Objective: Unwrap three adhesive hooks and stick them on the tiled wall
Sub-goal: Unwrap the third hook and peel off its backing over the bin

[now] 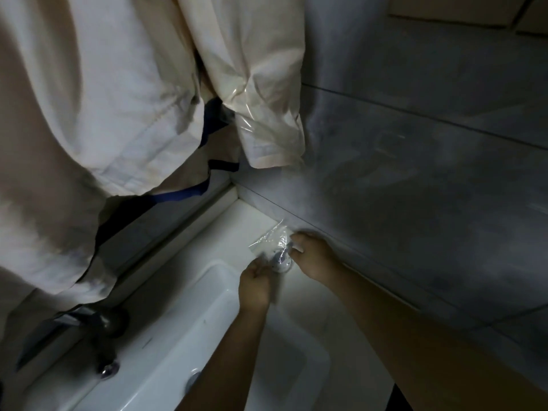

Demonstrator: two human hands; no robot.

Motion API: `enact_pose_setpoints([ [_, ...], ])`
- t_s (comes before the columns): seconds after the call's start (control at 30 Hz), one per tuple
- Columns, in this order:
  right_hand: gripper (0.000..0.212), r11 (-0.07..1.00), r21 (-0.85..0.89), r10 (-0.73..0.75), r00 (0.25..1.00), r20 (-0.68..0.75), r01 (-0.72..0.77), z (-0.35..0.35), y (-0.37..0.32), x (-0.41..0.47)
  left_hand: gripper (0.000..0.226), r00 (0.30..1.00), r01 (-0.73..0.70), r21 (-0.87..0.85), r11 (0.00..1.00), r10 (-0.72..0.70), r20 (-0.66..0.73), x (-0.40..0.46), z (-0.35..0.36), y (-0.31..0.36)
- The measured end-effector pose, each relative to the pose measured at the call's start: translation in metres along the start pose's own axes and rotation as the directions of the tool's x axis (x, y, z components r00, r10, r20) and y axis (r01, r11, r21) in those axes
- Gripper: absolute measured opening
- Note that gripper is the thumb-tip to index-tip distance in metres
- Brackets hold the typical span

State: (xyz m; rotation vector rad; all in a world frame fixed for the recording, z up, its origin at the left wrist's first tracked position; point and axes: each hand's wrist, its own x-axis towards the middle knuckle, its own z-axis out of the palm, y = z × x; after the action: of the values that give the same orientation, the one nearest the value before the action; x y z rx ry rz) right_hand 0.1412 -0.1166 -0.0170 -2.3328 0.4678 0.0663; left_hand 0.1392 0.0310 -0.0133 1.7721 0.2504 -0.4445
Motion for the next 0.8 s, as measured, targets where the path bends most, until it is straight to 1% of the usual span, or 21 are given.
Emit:
enact_pose_setpoints([
  [0.07, 0.041, 0.998, -0.060, 0.011, 0.998, 0.058, -0.008, 0.004, 0.001, 0.002, 0.036, 0.999, 0.025, 0.008, 1.000, -0.025, 0.020, 0.005, 0.002, 0.000],
  [0.13, 0.041, 0.991, -0.131, -0.021, 0.995, 0.095, 0.033, 0.008, 0.003, -0.002, 0.035, 0.997, 0.056, -0.043, 0.997, -0.054, 0.057, 0.007, 0.006, -0.002],
  [0.17, 0.041, 0.986, -0.160, -0.039, 0.995, 0.096, 0.054, 0.009, 0.003, -0.005, 0.033, 0.996, 0.056, -0.067, 0.996, -0.051, 0.069, 0.007, 0.008, -0.003],
  [0.23, 0.045, 0.987, -0.153, -0.044, 0.997, 0.063, 0.053, 0.010, 0.005, -0.011, 0.026, 0.995, 0.043, -0.073, 0.996, -0.036, 0.090, 0.004, 0.010, -0.004],
  [0.3, 0.045, 0.994, -0.110, -0.020, 0.999, 0.030, 0.023, 0.008, 0.007, -0.022, 0.014, 0.991, 0.035, -0.040, 0.999, -0.029, 0.127, -0.001, 0.010, -0.004],
  [0.37, 0.038, 0.998, -0.067, 0.004, 1.000, 0.014, -0.003, 0.004, 0.010, -0.035, 0.017, 0.985, 0.027, -0.011, 1.000, -0.025, 0.168, -0.007, 0.012, -0.010],
  [0.43, 0.022, 0.999, 0.036, 0.035, 0.998, -0.056, -0.033, 0.002, 0.014, -0.051, 0.024, 0.982, -0.015, 0.043, 0.999, 0.007, 0.187, -0.016, 0.015, -0.014],
  [0.5, 0.009, 0.980, 0.170, 0.134, 0.977, -0.168, -0.105, -0.003, 0.018, -0.069, 0.018, 0.970, -0.089, 0.013, 0.996, 0.083, 0.230, -0.028, 0.019, -0.018],
  [0.53, 0.011, 0.961, 0.233, 0.200, 0.956, -0.213, -0.149, -0.006, 0.021, -0.079, 0.016, 0.958, -0.140, -0.019, 0.990, 0.141, 0.250, -0.035, 0.023, -0.022],
  [0.57, 0.018, 0.938, 0.289, 0.265, 0.933, -0.245, -0.191, -0.008, 0.024, -0.087, 0.014, 0.949, -0.186, -0.009, 0.982, 0.183, 0.255, -0.039, 0.026, -0.028],
  [0.6, 0.024, 0.909, 0.346, 0.331, 0.909, -0.253, -0.234, -0.009, 0.029, -0.094, 0.014, 0.943, -0.233, 0.036, 0.972, 0.217, 0.253, -0.044, 0.029, -0.035],
  [0.63, 0.027, 0.867, 0.412, 0.398, 0.886, -0.238, -0.278, -0.010, 0.034, -0.103, 0.015, 0.928, -0.288, 0.079, 0.954, 0.258, 0.267, -0.050, 0.034, -0.043],
  [0.67, 0.027, 0.810, 0.485, 0.464, 0.865, -0.189, -0.329, -0.011, 0.038, -0.109, 0.017, 0.916, -0.329, 0.110, 0.938, 0.289, 0.278, -0.055, 0.037, -0.050],
  [0.7, 0.028, 0.736, 0.563, 0.523, 0.844, -0.122, -0.375, -0.011, 0.041, -0.116, 0.019, 0.914, -0.334, 0.100, 0.937, 0.296, 0.278, -0.061, 0.040, -0.056],
  [0.77, 0.044, 0.566, 0.702, 0.623, 0.782, -0.021, -0.432, -0.011, 0.048, -0.129, 0.032, 0.922, -0.306, 0.056, 0.950, 0.281, 0.266, -0.072, 0.047, -0.066],
  [0.8, 0.048, 0.500, 0.745, 0.662, 0.750, 0.000, -0.442, -0.012, 0.051, -0.138, 0.037, 0.930, -0.268, 0.034, 0.963, 0.249, 0.272, -0.078, 0.051, -0.071],
])
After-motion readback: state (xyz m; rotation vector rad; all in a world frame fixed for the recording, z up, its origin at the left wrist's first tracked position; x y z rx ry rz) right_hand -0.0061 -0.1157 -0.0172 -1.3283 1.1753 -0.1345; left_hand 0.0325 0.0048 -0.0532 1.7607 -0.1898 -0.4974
